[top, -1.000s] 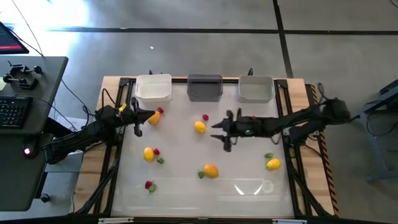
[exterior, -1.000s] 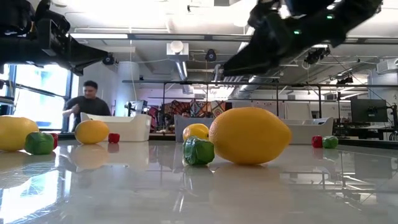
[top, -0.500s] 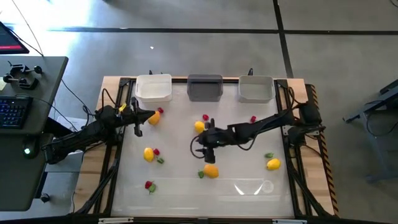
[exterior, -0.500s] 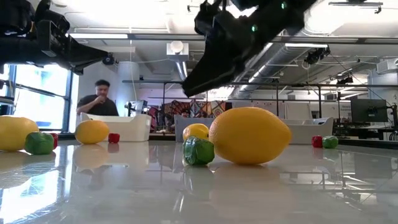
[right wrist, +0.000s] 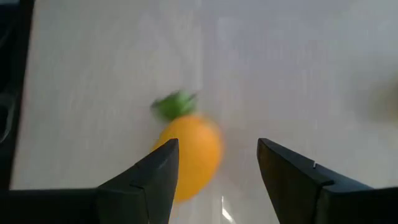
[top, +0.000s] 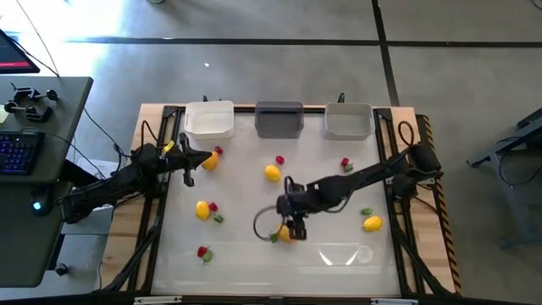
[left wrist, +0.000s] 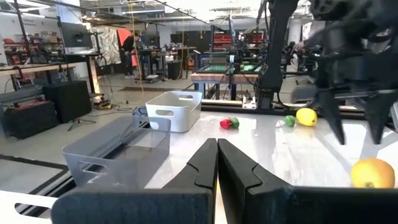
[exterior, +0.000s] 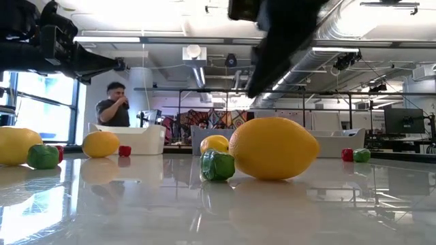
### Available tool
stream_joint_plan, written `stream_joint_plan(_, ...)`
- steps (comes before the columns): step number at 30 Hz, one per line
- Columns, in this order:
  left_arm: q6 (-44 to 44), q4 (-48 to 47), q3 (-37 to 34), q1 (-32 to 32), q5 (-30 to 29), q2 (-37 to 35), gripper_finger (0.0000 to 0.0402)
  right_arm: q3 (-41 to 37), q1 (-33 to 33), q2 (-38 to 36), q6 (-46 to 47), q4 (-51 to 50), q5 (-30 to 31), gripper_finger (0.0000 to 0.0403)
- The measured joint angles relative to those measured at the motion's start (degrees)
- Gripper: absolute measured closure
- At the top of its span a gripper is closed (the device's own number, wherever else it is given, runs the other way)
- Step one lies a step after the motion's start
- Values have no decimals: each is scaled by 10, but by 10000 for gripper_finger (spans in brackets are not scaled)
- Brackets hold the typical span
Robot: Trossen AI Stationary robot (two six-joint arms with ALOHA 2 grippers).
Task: Sort produce into baskets
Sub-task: Put the lemon into the black bin
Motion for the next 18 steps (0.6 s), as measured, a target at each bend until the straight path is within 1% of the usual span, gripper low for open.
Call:
stream_joint_plan(2, 0, 0, 0, 0, 0, 0, 401, 0, 15, 0, 13, -8, -2, 176)
stream_joint_plan(5, 0, 0, 0, 0, -4, 0, 401, 0, 28, 0, 74, -8, -2, 147)
stream_joint_plan(8, 0, 0, 0, 0, -4, 0, 401, 0, 30, 0, 132, -10, 2, 113)
stream_joint_plan(11, -2, 0, 0, 0, -4, 0, 401, 0, 30, 0, 161, -22, 4, 88)
stream_joint_plan(14, -9, 0, 0, 0, -5, 0, 401, 0, 29, 0, 161, -20, 12, 76)
stream_joint_plan(18, -11, -2, 0, 0, -5, 0, 401, 0, 29, 9, 157, -17, 13, 75)
